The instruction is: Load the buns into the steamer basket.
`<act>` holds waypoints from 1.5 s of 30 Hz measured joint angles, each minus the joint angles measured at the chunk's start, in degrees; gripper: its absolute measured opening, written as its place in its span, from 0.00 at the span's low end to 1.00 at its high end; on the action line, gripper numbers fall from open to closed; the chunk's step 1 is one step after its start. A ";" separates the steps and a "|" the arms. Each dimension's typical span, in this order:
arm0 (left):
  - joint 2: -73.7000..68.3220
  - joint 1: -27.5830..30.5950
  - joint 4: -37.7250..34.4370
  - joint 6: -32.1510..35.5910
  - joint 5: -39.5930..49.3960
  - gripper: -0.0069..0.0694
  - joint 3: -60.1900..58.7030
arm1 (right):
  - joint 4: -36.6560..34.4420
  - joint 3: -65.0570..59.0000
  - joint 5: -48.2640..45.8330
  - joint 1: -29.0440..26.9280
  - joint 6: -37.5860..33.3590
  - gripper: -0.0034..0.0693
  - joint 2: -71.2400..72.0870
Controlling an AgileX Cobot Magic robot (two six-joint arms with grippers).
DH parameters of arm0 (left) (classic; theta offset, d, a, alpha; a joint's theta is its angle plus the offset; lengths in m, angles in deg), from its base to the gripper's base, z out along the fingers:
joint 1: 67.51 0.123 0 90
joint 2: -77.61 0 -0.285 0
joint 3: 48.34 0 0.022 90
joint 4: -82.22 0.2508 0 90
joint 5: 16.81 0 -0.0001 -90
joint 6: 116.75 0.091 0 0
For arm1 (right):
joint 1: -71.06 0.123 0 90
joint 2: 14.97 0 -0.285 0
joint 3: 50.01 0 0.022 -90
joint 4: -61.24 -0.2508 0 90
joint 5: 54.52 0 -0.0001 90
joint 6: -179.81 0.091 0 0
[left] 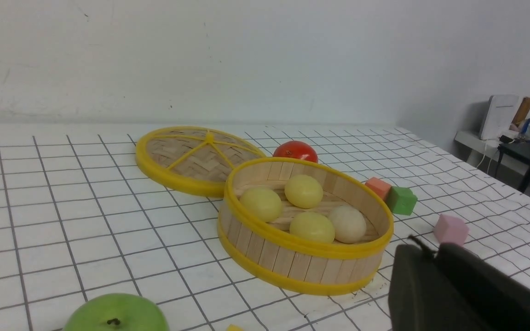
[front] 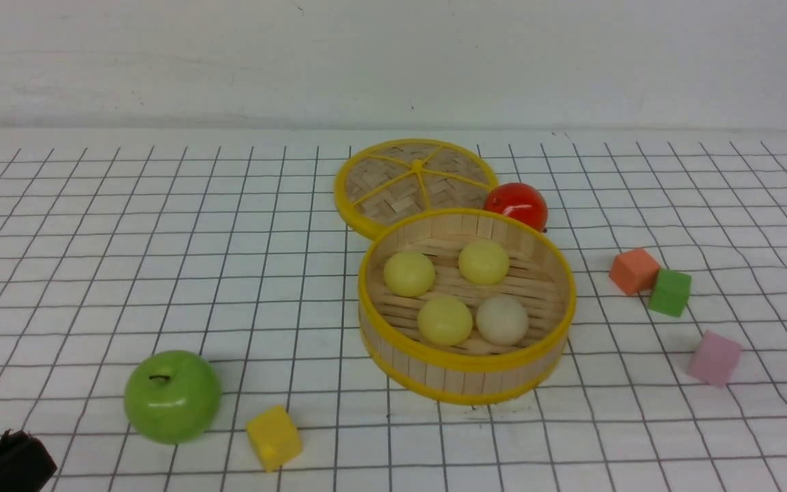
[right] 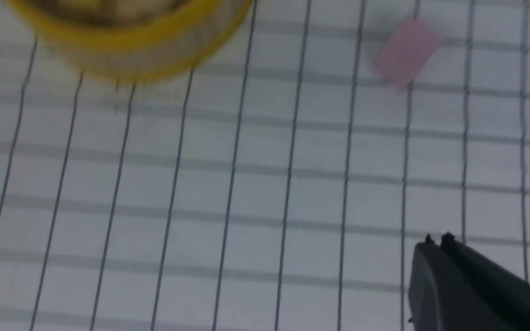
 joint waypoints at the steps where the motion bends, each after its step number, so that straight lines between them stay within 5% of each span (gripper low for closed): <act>1: 0.00 0.00 0.00 0.00 0.00 0.16 0.00 | 0.00 -5.83 6.74 -3.08 0.00 0.02 5.66; 6: 0.00 0.00 0.07 0.00 0.00 0.16 0.00 | 0.87 -30.85 27.32 -11.57 0.22 0.02 29.47; 12: -0.05 0.00 0.13 0.00 0.00 0.17 0.00 | 0.97 -48.02 31.63 -15.19 0.36 0.02 43.90; 45: -0.34 1.53 1.88 -0.56 -5.23 0.18 -1.26 | 0.84 -48.24 32.54 -15.25 0.94 0.05 44.60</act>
